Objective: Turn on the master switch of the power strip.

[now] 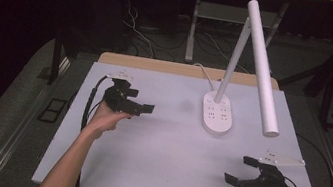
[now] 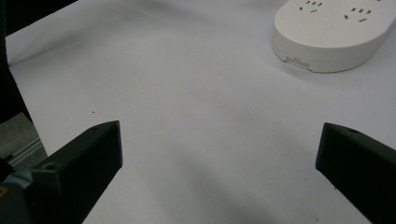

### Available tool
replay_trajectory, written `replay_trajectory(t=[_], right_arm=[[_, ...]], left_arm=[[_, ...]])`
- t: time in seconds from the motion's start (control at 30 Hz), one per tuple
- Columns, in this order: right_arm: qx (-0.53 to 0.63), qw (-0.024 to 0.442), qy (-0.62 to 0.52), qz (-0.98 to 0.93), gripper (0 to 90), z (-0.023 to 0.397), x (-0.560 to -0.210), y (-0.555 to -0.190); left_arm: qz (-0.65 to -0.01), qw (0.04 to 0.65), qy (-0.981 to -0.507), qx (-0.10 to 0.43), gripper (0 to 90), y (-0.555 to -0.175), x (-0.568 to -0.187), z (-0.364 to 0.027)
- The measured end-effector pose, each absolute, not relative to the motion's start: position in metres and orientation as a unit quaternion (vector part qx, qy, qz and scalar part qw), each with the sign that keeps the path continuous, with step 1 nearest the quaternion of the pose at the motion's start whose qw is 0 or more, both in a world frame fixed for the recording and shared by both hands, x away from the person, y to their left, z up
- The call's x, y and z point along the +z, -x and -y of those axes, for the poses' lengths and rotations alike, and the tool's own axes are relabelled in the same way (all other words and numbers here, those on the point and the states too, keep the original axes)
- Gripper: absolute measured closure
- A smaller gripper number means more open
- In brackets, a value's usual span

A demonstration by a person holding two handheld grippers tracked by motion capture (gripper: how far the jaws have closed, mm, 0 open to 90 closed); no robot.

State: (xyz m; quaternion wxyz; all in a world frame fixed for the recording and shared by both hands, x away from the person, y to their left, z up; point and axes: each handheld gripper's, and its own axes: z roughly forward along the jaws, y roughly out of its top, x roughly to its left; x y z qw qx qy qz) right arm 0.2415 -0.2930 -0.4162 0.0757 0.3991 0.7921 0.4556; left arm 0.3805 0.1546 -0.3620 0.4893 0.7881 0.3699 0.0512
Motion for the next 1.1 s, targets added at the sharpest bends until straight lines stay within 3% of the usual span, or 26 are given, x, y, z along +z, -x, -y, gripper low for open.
replay_trajectory(t=[1.1], right_arm=[[0.471,0.084,-0.402,-0.780,0.1,0.293,-0.414,-0.241]], left_arm=[[-0.370,0.509,-0.775,0.057,0.0,-0.277,-0.411,-0.180]])
